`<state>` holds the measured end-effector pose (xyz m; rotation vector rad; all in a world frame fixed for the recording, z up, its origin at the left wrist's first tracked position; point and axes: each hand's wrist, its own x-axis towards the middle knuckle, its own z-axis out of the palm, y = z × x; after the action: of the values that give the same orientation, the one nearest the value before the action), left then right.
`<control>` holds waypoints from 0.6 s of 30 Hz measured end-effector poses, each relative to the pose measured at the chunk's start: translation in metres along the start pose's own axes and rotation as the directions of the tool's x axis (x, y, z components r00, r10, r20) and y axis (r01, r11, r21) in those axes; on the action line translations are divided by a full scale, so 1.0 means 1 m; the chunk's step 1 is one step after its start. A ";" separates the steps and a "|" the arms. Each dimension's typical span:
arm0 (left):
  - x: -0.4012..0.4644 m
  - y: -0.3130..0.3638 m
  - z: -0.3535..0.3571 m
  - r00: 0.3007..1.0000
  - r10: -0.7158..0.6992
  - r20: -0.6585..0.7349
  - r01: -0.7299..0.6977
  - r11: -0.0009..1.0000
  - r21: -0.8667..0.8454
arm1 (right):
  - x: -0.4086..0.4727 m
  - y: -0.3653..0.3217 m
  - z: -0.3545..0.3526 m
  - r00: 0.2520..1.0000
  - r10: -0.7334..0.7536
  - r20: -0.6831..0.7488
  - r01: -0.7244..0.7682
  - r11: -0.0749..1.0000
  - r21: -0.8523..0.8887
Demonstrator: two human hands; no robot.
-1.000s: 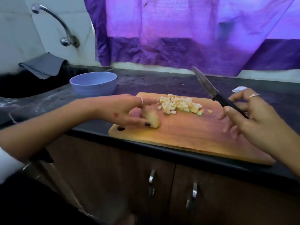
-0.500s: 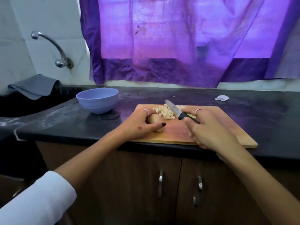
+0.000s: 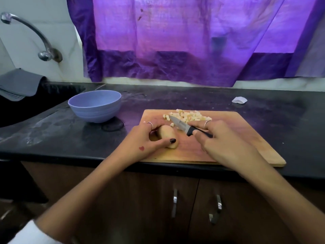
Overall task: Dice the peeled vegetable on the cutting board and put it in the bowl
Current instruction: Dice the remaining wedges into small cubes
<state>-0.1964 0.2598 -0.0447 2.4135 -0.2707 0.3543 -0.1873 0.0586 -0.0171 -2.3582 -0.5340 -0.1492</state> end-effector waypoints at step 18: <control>0.001 0.003 0.001 0.996 -0.011 -0.086 0.013 1.000 0.025 | 0.015 -0.020 -0.004 0.988 0.052 0.144 -0.024 0.982 -0.187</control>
<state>-0.1959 0.2564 -0.0437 2.4167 -0.2144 0.4571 -0.1821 0.0746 0.0021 -2.5735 -0.5664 -0.0056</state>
